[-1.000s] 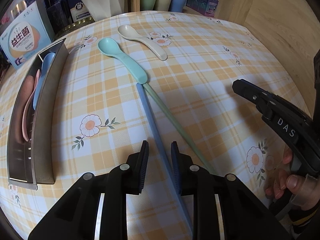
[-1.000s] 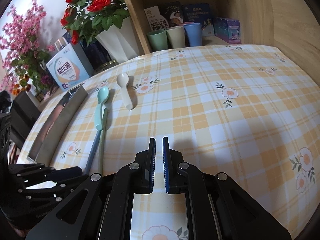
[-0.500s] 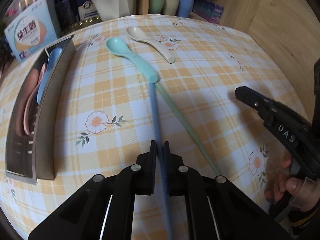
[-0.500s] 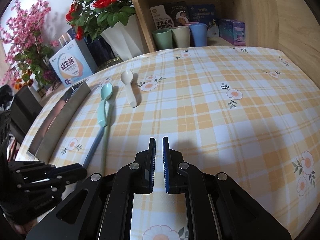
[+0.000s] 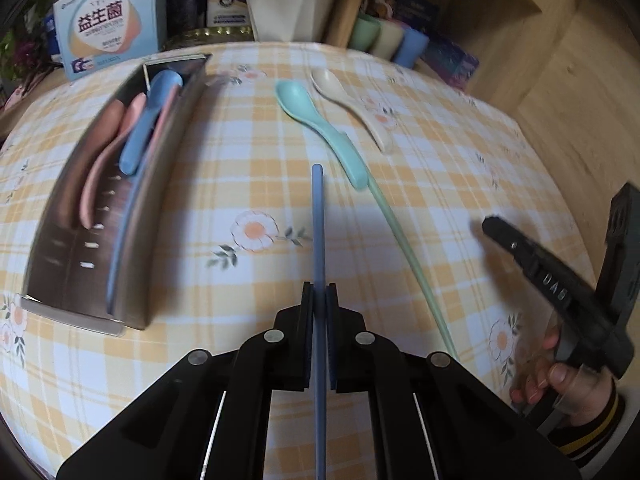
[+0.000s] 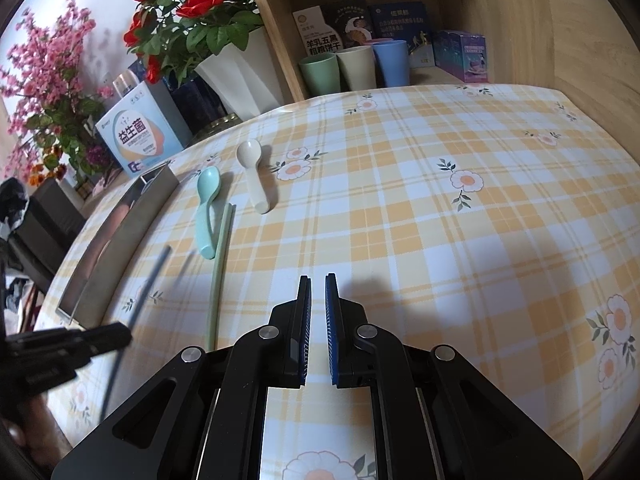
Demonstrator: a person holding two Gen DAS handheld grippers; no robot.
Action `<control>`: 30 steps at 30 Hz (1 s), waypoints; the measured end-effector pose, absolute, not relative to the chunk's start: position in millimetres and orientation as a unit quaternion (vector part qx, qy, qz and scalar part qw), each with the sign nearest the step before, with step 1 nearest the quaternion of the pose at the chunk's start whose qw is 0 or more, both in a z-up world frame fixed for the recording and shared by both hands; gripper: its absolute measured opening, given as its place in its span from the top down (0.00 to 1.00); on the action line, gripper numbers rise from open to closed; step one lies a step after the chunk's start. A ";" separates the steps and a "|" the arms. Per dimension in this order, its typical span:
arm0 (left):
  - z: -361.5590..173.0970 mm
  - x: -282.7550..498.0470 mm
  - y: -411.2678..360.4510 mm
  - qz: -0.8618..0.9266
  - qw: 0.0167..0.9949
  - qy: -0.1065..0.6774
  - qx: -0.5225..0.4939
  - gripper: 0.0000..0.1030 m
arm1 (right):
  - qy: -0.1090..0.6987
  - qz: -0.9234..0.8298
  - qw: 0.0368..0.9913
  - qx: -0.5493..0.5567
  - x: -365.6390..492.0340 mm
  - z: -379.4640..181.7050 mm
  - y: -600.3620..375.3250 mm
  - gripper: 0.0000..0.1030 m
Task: Organize utensils
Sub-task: 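Lift the blue chopstick toward the tray with the left tool while the right grasps the teal spoon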
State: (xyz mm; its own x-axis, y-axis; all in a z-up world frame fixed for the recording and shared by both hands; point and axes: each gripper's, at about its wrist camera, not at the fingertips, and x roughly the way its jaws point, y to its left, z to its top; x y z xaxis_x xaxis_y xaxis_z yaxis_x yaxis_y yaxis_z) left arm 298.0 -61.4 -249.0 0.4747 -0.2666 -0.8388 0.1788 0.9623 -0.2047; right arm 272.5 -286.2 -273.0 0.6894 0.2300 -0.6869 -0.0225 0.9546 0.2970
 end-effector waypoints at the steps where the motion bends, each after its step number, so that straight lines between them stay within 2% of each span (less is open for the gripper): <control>1: -246.3 297.6 -59.4 -0.130 0.860 0.492 -0.046 0.95 | 0.388 0.069 0.909 0.133 272.6 -273.1 -286.0 0.92; 17: -214.2 296.7 -35.1 -0.129 0.883 0.448 -0.057 0.95 | 0.411 0.110 0.896 0.129 278.4 -271.0 -281.1 0.92; 27: -206.9 300.1 -12.9 -0.121 0.891 0.431 -0.074 0.95 | 0.425 0.179 0.885 0.065 320.7 -245.1 -239.3 0.92; 28: -205.9 300.3 -10.9 -0.122 0.892 0.428 -0.075 0.95 | 0.426 0.187 0.884 0.056 328.4 -242.8 -231.6 0.87; 29: -205.1 300.7 -9.2 -0.122 0.893 0.427 -0.075 0.95 | 0.429 0.197 0.880 0.048 336.2 -241.8 -223.3 0.74; 30: -203.8 300.6 -7.2 -0.122 0.894 0.426 -0.075 0.95 | 0.429 0.201 0.880 0.042 341.1 -241.4 -217.2 0.69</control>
State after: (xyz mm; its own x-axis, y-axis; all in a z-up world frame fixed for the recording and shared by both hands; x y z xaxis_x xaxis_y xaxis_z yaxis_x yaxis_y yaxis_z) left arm 300.6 -7.2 -203.8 0.6082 -0.2815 -0.7422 0.1537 0.9591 -0.2378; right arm 341.1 -217.2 -241.4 0.5510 0.3893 -0.7382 -0.3180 0.9157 0.2456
